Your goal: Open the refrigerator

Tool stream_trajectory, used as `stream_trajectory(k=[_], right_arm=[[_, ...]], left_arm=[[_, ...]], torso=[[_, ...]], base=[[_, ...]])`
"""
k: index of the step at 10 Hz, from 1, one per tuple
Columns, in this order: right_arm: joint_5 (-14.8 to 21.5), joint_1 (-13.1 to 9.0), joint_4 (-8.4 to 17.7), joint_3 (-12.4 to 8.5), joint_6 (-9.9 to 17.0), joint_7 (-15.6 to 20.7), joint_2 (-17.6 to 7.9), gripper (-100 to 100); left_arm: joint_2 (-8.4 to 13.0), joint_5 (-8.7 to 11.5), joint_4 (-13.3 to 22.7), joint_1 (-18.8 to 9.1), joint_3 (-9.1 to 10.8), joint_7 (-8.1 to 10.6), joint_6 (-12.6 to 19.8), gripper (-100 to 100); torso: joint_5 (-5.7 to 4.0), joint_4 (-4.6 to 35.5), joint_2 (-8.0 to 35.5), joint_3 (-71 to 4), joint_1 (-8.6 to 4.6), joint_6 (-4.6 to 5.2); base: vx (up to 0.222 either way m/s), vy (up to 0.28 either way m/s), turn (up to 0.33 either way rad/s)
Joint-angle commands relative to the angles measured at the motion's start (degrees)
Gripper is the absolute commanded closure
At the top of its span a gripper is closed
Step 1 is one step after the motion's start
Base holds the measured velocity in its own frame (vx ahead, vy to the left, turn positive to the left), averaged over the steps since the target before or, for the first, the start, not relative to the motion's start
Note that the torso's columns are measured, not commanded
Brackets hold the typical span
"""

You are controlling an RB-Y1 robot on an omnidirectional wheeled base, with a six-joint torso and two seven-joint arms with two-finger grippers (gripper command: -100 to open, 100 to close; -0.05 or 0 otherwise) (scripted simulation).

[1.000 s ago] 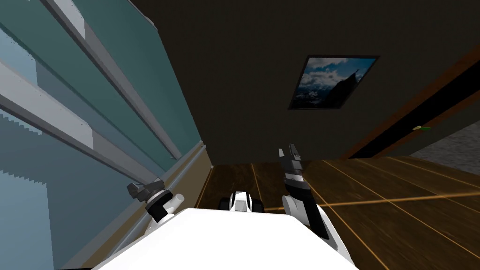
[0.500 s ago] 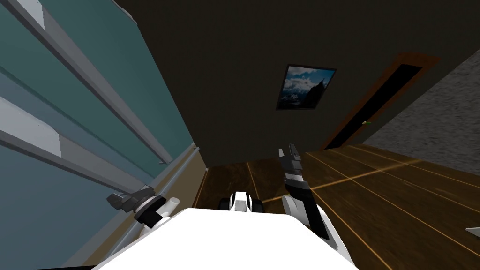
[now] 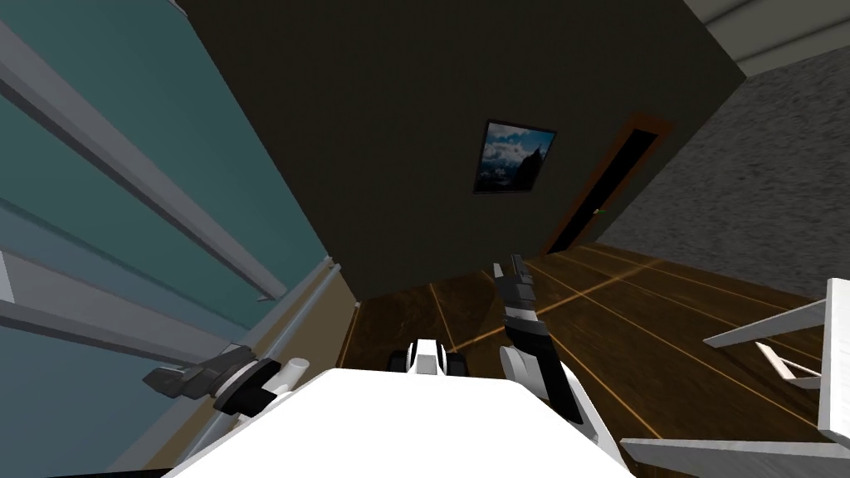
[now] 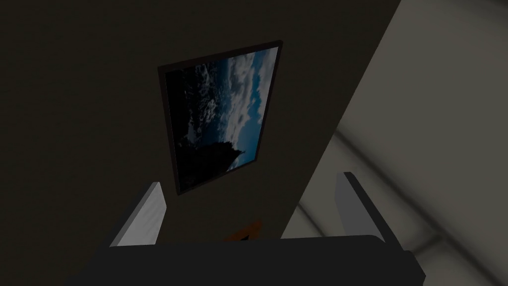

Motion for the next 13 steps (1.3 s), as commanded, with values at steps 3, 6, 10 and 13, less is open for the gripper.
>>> stream_trajectory(k=[3,6,10,13], right_arm=[[0.0,0.0,0.0,0.0,0.0,0.0,0.0,0],[0.0,0.0,0.0,0.0,0.0,0.0,0.0,0],[0.0,0.0,0.0,0.0,0.0,0.0,0.0,0],[0.0,0.0,0.0,0.0,0.0,0.0,0.0,0]], left_arm=[[1.9,2.3,-0.7,1.4,-7.99,0.85,-0.8,100],[1.9,2.3,-0.7,1.4,-12.7,0.85,-0.8,100],[2.8,3.5,-0.7,2.1,-17.86,1.34,-1.3,100],[2.9,3.5,-0.7,2.1,-19.43,1.34,-1.3,100]], torso=[[-0.36,0.2,0.4,0.1,0.48,-0.03],[-0.53,0.3,0.3,0.0,0.82,-0.23],[-0.82,0.3,0.0,-0.2,0.62,-0.53],[-0.58,0.3,0.1,-0.1,0.96,0.03]], base=[[0.115,0.006,0.364],[0.062,-0.001,0.263],[0.046,0.005,0.163],[0.029,-0.004,0.127]])
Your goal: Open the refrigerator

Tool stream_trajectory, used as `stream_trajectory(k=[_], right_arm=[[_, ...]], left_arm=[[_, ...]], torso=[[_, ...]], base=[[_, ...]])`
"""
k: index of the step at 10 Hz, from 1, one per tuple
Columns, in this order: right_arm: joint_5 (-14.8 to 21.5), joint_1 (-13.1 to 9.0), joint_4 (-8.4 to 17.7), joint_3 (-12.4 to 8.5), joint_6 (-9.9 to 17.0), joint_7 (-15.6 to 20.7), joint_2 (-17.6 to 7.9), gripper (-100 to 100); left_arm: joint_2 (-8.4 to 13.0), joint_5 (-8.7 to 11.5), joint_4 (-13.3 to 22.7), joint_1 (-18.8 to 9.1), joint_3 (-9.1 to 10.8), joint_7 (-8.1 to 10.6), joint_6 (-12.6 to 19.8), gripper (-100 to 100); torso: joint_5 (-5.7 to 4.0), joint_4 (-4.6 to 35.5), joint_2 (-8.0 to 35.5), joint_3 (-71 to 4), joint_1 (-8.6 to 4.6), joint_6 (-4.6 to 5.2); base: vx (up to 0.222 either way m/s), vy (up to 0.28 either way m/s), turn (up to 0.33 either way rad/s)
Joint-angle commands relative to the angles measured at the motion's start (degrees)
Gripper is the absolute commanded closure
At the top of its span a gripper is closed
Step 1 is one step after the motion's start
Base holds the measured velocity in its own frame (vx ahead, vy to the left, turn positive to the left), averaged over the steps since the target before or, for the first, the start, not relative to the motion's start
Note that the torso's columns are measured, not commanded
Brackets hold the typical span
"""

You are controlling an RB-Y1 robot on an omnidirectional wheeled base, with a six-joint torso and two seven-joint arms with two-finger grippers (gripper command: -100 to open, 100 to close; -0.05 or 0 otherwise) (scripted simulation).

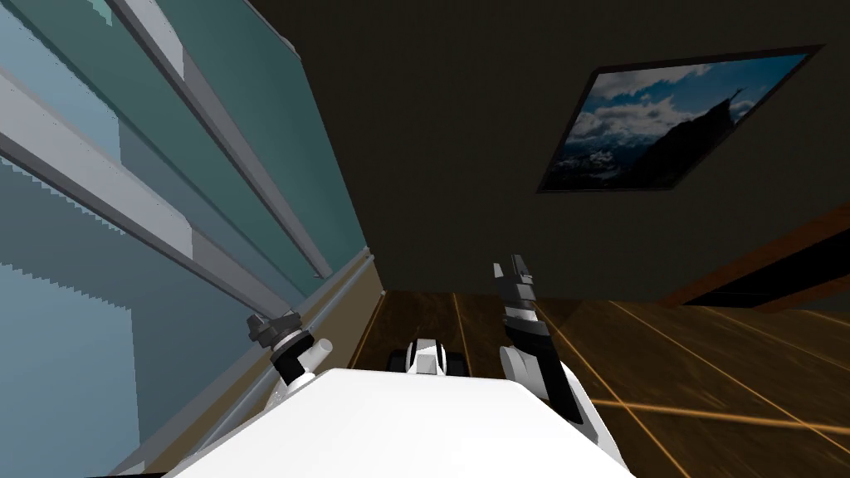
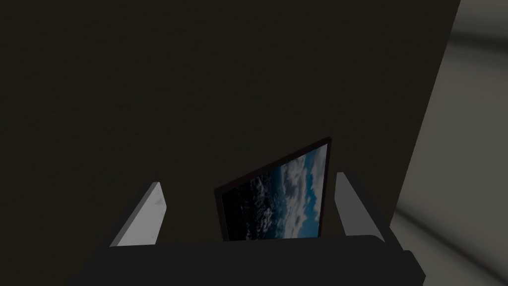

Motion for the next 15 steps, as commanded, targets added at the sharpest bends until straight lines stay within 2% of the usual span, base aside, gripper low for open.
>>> stream_trajectory(k=[1,4,5,7,9,12,13,14,15], right_arm=[[0.0,0.0,0.0,0.0,0.0,0.0,0.0,0],[0.0,0.0,0.0,0.0,0.0,0.0,0.0,0],[0.0,0.0,0.0,0.0,0.0,0.0,0.0,0],[0.0,0.0,0.0,0.0,0.0,0.0,0.0,0],[0.0,0.0,0.0,0.0,0.0,0.0,0.0,0],[0.0,0.0,0.0,0.0,0.0,0.0,0.0,0],[0.0,0.0,0.0,0.0,0.0,0.0,0.0,0],[0.0,0.0,0.0,0.0,0.0,0.0,0.0,0],[0.0,0.0,0.0,0.0,0.0,0.0,0.0,0]], left_arm=[[1.1,0.1,-2.7,0.5,0.12,-0.08,1.2,100],[1.1,0.1,-2.7,0.5,0.12,-0.08,1.2,100],[2.1,1.2,-2.8,1.2,-3.23,0.41,0.7,100],[2.1,1.2,-2.8,1.2,-6.62,0.41,0.7,100],[2.1,1.2,-2.8,1.2,-6.62,0.41,0.7,100],[2.1,1.2,-2.8,1.2,-6.62,0.41,0.7,100],[3.1,2.4,-2.9,1.9,-10.13,0.89,0.2,100],[3.1,2.4,-2.9,1.9,-12.17,0.89,0.2,100],[3.1,2.4,-2.9,1.9,-13.35,0.89,0.2,100]], torso=[[0.03,0.0,-0.1,-0.1,-0.06,0.05],[-0.17,0.0,-0.1,-0.1,-0.15,-0.25],[-0.23,0.1,-0.1,-0.2,-0.05,-0.24],[-0.2,0.1,-0.3,-0.3,0.17,-0.35],[-0.13,0.1,-0.1,-0.1,-0.03,-0.02],[-0.19,0.1,-0.2,-0.2,-0.14,-0.23],[-0.18,0.1,-0.2,-0.2,0.01,-0.18],[-0.12,0.0,-0.4,-0.3,-0.06,-0.31],[-0.17,0.1,-0.5,-0.3,-0.1,-0.31]], base=[[-0.011,0.012,-0.039],[-0.005,-0.002,-0.003],[0.102,0.005,0.295],[0.102,-0.023,0.344],[0.013,0.007,0.056],[-0.005,0.003,-0.011],[0.091,0.005,0.282],[0.148,-0.015,0.412],[0.087,-0.04,0.35]])
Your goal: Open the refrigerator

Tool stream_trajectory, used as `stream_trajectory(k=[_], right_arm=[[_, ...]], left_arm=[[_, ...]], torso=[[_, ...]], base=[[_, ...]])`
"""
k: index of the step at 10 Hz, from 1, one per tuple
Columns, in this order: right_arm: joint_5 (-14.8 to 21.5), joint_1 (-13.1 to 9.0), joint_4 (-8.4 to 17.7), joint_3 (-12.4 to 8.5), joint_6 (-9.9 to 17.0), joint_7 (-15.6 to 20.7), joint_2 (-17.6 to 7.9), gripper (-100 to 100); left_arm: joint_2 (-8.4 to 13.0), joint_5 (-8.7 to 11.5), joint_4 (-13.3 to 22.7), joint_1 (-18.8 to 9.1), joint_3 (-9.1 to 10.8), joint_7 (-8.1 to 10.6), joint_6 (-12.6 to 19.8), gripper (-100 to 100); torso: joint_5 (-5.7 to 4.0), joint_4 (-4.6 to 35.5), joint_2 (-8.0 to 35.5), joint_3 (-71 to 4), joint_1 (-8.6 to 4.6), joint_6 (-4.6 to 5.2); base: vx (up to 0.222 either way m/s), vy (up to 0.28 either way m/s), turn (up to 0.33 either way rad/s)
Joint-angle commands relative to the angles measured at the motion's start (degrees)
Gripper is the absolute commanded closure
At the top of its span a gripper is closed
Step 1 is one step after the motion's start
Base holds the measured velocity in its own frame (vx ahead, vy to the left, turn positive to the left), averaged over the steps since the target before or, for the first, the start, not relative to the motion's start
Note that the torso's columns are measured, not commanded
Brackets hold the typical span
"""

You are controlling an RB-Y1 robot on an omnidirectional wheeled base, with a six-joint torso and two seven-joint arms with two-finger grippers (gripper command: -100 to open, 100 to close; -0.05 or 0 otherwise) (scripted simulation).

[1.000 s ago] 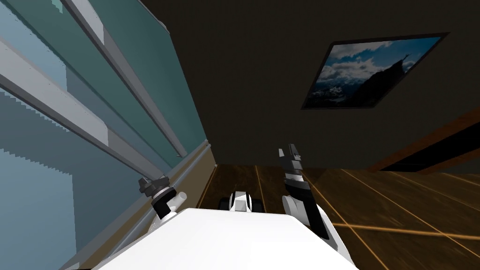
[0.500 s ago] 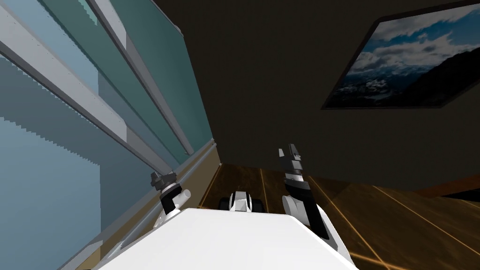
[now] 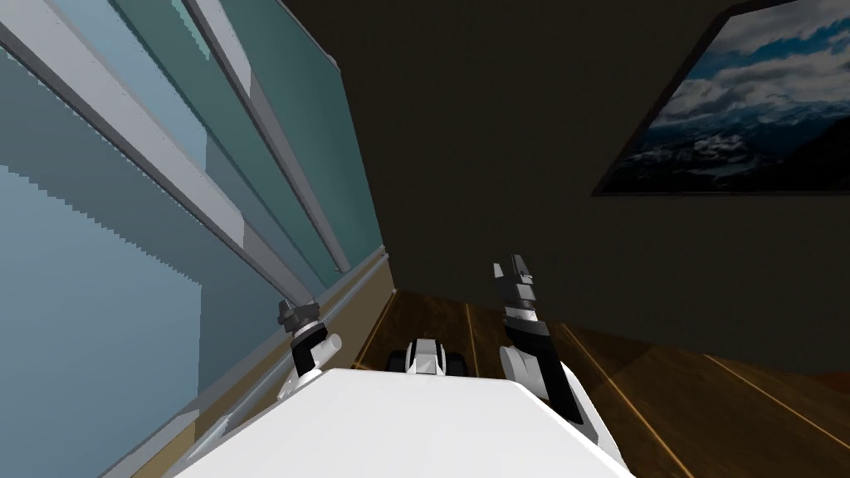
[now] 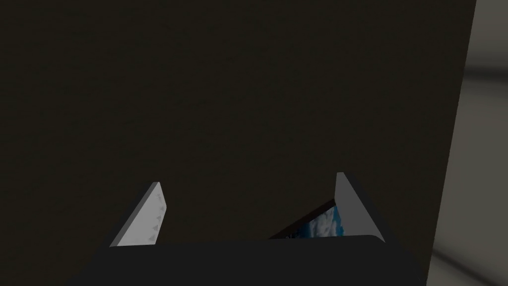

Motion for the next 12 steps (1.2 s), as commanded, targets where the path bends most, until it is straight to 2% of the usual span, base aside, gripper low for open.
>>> stream_trajectory(k=[1,2,4,5,6,7,8,10,11,12], right_arm=[[0.0,0.0,0.0,0.0,0.0,0.0,0.0,0],[0.0,0.0,0.0,0.0,0.0,0.0,0.0,0],[0.0,0.0,0.0,0.0,0.0,0.0,0.0,0],[0.0,0.0,0.0,0.0,0.0,0.0,0.0,0],[0.0,0.0,0.0,0.0,0.0,0.0,0.0,0],[0.0,0.0,0.0,0.0,0.0,0.0,0.0,0],[0.0,0.0,0.0,0.0,0.0,0.0,0.0,0],[0.0,0.0,0.0,0.0,0.0,0.0,0.0,0],[0.0,0.0,0.0,0.0,0.0,0.0,0.0,0],[0.0,0.0,0.0,0.0,0.0,0.0,0.0,0]], left_arm=[[2.0,0.5,-1.5,-0.4,-1.72,0.17,0.7,100],[3.0,1.7,-1.6,0.3,-4.93,0.65,0.2,100],[3.0,1.7,-1.6,0.3,-8.45,0.65,0.2,100],[4.0,2.8,-1.7,1.0,-11.01,1.14,-0.4,100],[4.0,2.8,-1.7,1.0,-13.39,1.14,-0.4,100],[4.0,2.8,-1.7,1.0,-15.18,1.14,-0.4,100],[4.9,4.0,-1.7,1.7,-17.56,1.63,-0.9,100],[4.9,4.0,-1.7,1.7,-21.83,1.63,-0.9,100],[5.9,5.2,-1.8,2.4,-23.87,2.12,-1.4,100],[5.9,5.2,-1.8,2.4,-25.99,2.12,-1.4,100]], torso=[[-0.01,0.1,0.2,0.1,0.06,0.08],[0.05,0.1,0.4,0.2,0.15,0.3],[0.03,0.1,0.3,0.2,-0.08,0.0],[0.17,0.0,0.3,0.3,0.01,0.15],[0.19,0.0,0.3,0.3,0.02,-0.19],[0.27,0.0,0.4,0.3,-0.02,-0.15],[0.32,0.0,0.5,0.4,0.02,0.03],[0.52,-0.1,0.3,0.4,-0.31,0.03],[0.66,-0.2,0.5,0.5,-0.33,0.03],[0.71,-0.2,0.6,0.5,-0.47,-0.12]], base=[[0.02,-0.028,0.097],[0.099,-0.02,0.314],[0.097,-0.012,0.334],[0.099,-0.012,0.36],[0.121,-0.036,0.433],[0.067,-0.011,0.278],[0.1,-0.04,0.309],[0.099,-0.032,0.368],[0.115,-0.044,0.364],[0.121,-0.056,0.387]])
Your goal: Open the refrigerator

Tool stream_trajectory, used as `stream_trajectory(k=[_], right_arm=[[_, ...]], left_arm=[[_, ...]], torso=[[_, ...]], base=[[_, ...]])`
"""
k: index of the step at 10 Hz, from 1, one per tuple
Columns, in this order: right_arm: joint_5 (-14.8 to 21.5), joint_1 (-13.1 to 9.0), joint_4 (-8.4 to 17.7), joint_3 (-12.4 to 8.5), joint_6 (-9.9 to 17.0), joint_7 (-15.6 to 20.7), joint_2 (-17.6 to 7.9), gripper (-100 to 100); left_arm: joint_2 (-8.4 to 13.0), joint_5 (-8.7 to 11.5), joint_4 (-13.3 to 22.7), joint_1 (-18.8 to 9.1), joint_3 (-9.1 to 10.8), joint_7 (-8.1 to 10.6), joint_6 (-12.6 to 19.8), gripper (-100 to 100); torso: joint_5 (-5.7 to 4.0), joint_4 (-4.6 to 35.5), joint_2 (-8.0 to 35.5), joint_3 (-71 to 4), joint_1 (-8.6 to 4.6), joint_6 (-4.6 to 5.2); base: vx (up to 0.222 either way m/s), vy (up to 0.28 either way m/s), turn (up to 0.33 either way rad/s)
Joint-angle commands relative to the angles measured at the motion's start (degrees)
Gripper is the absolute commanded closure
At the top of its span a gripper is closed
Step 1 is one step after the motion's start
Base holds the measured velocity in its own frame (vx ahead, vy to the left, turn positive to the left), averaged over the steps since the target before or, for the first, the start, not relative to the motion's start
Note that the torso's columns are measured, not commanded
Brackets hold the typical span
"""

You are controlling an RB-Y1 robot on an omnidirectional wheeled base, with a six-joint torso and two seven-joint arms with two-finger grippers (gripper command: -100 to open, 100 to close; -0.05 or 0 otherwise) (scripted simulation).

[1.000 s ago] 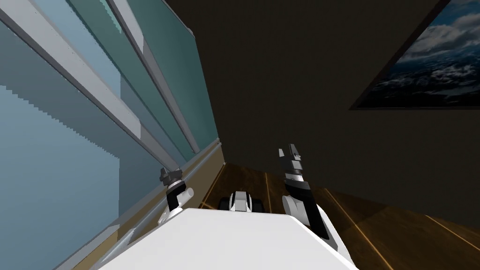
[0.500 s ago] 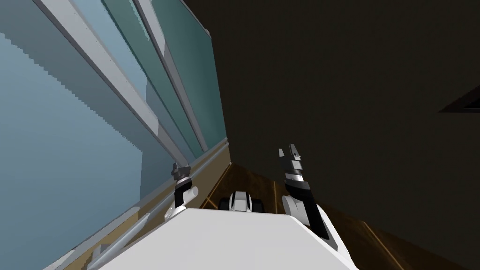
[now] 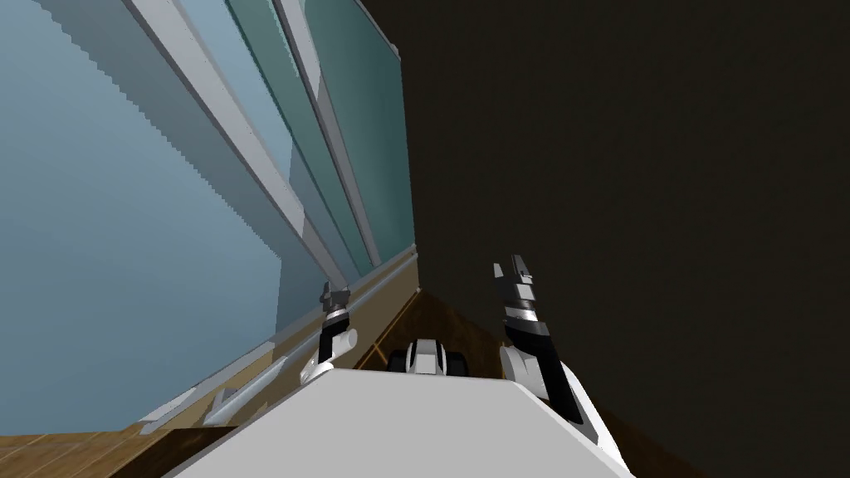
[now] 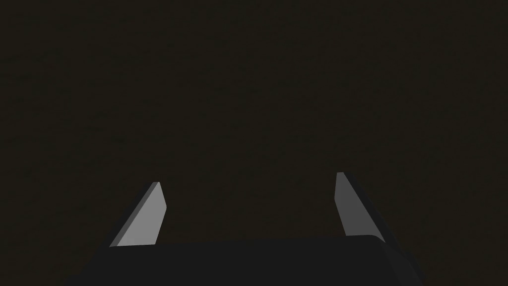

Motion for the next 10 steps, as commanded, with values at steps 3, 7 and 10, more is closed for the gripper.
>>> stream_trajectory(k=[3,7,10], right_arm=[[0.0,0.0,0.0,0.0,0.0,0.0,0.0,0],[0.0,0.0,0.0,0.0,0.0,0.0,0.0,0],[0.0,-0.1,0.0,0.0,0.0,0.0,0.0,0]], left_arm=[[1.7,2.0,-0.9,1.2,-7.65,0.54,-0.4,100],[1.9,2.2,-1.8,1.6,-11.04,0.38,0.1,100],[3.6,0.5,-3.6,1.0,-15.23,3.57,2.0,100]], torso=[[0.21,-0.1,0.3,0.2,-0.25,0.49],[0.13,-0.1,0.1,0.1,-0.61,0.78],[0.1,0.0,0.5,0.3,-0.77,0.78]], base=[[0.053,-0.018,0.246],[0.036,-0.024,0.188],[-0.24,0.096,-0.172]])
